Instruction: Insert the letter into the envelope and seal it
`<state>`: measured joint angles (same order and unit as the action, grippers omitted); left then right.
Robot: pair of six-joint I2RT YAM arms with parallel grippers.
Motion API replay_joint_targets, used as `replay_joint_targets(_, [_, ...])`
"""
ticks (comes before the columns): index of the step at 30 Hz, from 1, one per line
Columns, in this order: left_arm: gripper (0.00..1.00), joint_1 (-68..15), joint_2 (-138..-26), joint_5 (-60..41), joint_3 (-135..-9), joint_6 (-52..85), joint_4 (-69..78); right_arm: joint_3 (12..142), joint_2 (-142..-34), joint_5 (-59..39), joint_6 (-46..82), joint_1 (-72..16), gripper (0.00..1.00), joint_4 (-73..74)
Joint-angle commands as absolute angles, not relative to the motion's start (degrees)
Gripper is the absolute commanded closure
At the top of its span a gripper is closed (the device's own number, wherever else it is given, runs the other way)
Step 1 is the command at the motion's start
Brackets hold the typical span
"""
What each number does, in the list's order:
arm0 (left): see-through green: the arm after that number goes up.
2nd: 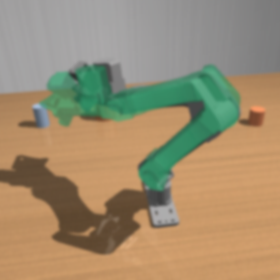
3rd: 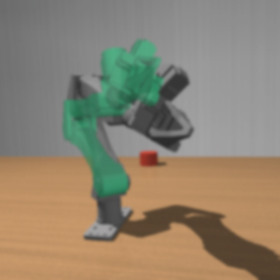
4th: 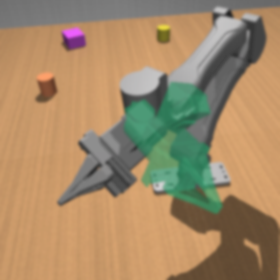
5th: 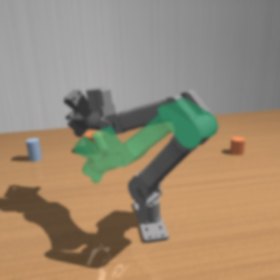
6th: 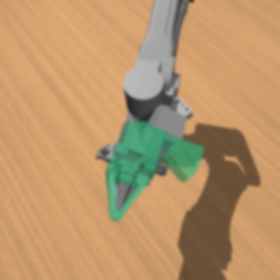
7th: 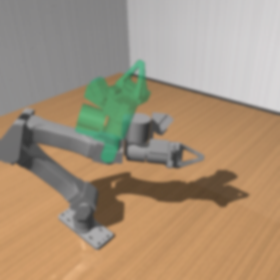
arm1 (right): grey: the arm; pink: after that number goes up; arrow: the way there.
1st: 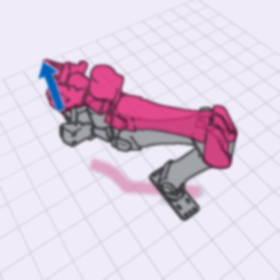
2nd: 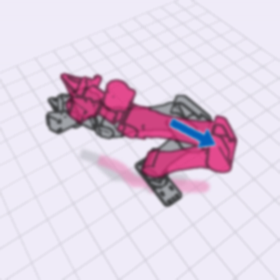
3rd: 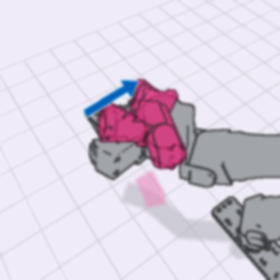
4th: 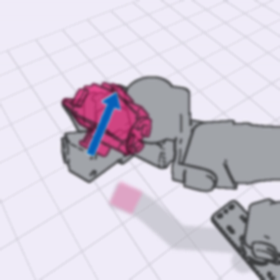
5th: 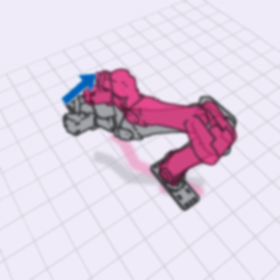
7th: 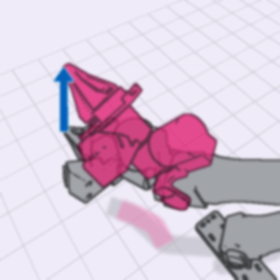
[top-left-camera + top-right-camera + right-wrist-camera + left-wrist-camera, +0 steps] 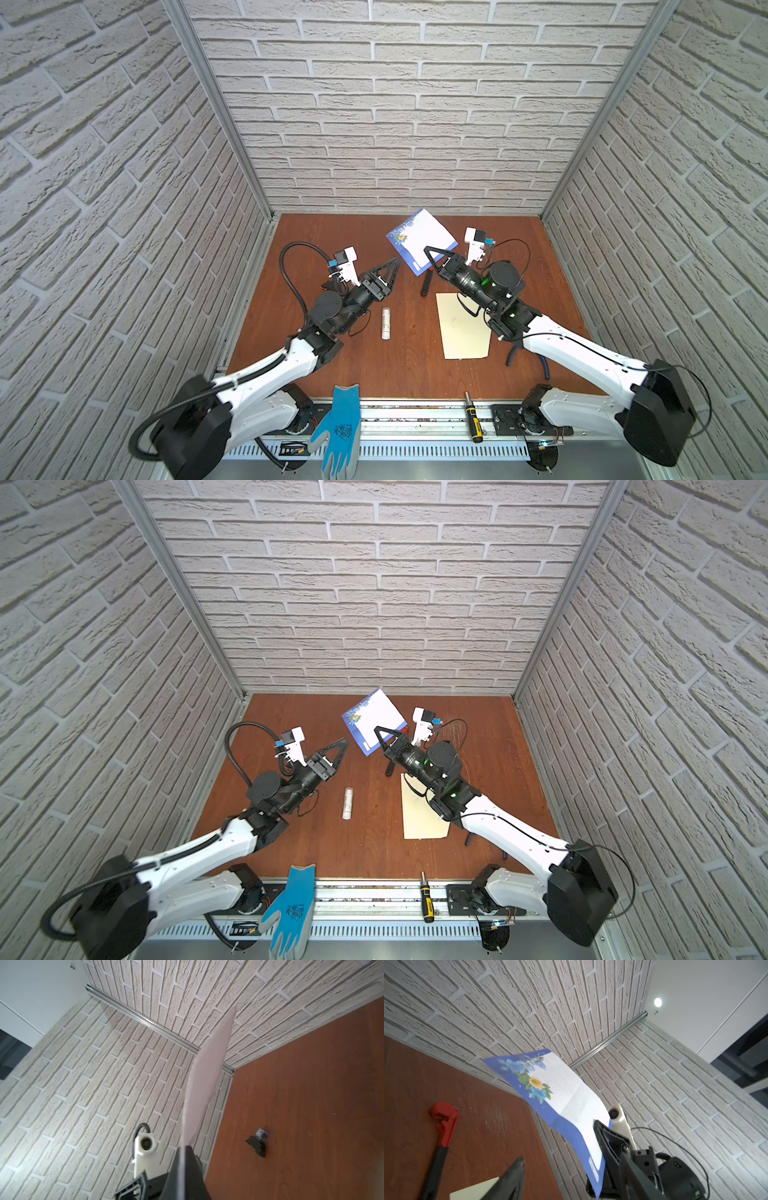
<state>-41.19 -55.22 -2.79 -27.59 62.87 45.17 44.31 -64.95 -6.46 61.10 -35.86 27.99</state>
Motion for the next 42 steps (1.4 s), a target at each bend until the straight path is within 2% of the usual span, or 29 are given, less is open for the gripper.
replay_joint_targets(1, [0.25, -41.5, -45.1, -1.3, -27.5, 53.6, 23.7, 45.8, -59.0, -5.5, 52.1, -36.3, 0.94, 11.1])
replay_joint_targets(10, [0.27, -41.5, -18.3, 4.0, -26.0, 50.5, -8.4, 47.5, -47.8, -2.2, 41.0, -36.4, 0.94, -18.1])
replay_joint_targets(17, [0.31, -41.5, -10.8, 3.2, -25.9, 54.3, -21.0, 48.3, -50.6, -5.9, 38.8, -36.3, 0.94, -28.8])
replay_joint_targets(25, [0.38, -41.6, -15.4, -1.2, -24.7, 54.8, -21.3, 48.7, -50.2, -11.0, 37.7, -37.5, 0.94, -31.1])
replay_joint_targets(32, [0.34, -41.5, -23.3, -4.7, -22.9, 53.5, -10.7, 48.0, -45.6, -14.5, 36.4, -37.7, 0.94, -31.2])
replay_joint_targets(35, [0.38, -41.3, -26.5, -5.9, -22.3, 52.9, -6.5, 48.7, -45.2, -16.2, 36.0, -37.8, 0.94, -30.9])
replay_joint_targets(38, [0.39, -39.3, -29.7, -9.4, -21.2, 52.9, -1.1, 50.8, -46.5, -18.4, 34.9, -37.8, 0.94, -31.4])
replay_joint_targets(42, [0.37, -32.4, -34.5, -17.2, -18.8, 55.6, 7.7, 54.3, -49.0, -22.6, 32.4, -38.0, 0.94, -32.7])
